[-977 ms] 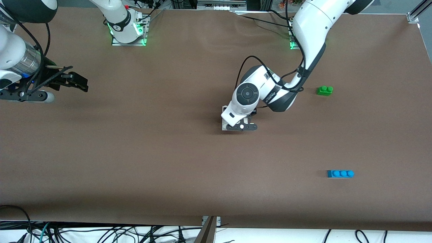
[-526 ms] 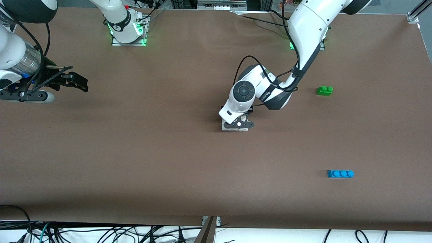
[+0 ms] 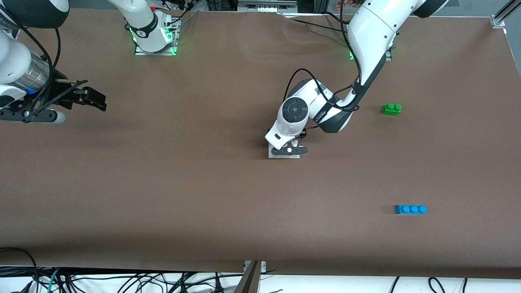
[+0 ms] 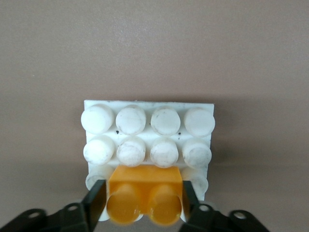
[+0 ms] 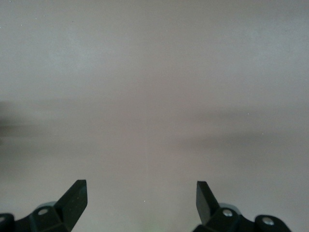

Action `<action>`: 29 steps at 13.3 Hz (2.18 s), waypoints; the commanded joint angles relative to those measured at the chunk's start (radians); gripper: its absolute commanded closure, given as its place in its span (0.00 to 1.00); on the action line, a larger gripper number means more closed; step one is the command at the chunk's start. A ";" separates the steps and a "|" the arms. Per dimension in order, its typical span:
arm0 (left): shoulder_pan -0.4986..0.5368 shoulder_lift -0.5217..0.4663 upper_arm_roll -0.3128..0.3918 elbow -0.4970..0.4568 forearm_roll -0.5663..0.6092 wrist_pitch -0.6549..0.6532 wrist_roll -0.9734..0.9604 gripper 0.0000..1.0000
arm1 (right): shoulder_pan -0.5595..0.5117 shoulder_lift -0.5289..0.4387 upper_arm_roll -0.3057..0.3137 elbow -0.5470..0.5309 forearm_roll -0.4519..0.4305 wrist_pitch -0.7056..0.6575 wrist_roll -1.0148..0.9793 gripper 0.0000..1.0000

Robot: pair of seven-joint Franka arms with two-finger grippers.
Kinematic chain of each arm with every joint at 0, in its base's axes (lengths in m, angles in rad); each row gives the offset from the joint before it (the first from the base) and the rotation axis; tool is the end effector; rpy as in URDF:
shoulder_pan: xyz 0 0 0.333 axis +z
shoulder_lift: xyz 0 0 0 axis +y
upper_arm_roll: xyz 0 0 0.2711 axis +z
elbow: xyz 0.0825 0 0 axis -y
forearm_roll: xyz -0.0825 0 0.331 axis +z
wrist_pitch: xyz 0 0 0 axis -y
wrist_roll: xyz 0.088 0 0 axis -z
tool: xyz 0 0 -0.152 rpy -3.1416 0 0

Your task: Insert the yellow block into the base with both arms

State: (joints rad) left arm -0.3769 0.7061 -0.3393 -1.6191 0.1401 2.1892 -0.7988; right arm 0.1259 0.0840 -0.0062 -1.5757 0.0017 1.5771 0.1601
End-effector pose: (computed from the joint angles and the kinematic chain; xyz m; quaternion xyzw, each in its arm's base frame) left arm 0.4737 -0.3824 0.1762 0.9969 0.0304 -0.0718 0.0086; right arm 0.5134 0.0621 0.4903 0.9989 -0.0202 -0.0410 0.0052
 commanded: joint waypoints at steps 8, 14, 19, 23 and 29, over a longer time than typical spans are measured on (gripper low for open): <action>0.097 -0.247 -0.009 0.027 0.022 -0.239 -0.017 0.00 | -0.006 0.005 0.003 0.019 -0.002 -0.020 0.009 0.00; 0.277 -0.470 -0.003 0.063 -0.013 -0.494 0.284 0.00 | -0.005 0.003 0.005 0.019 0.000 -0.016 0.000 0.00; 0.397 -0.578 0.072 0.095 -0.129 -0.648 0.564 0.00 | -0.005 0.005 0.005 0.017 0.015 0.037 -0.053 0.00; 0.386 -0.709 0.240 -0.089 -0.203 -0.487 0.768 0.00 | -0.005 0.005 0.003 0.017 0.015 0.034 -0.054 0.00; 0.314 -0.751 0.315 -0.171 -0.148 -0.442 0.753 0.00 | -0.005 0.003 -0.005 0.016 0.015 0.021 -0.054 0.00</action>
State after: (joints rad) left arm -0.0329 -0.0053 -0.0436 -1.7480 -0.0356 1.7406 -0.0519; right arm 0.1247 0.0846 -0.0080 -1.5743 0.0048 1.6115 0.1229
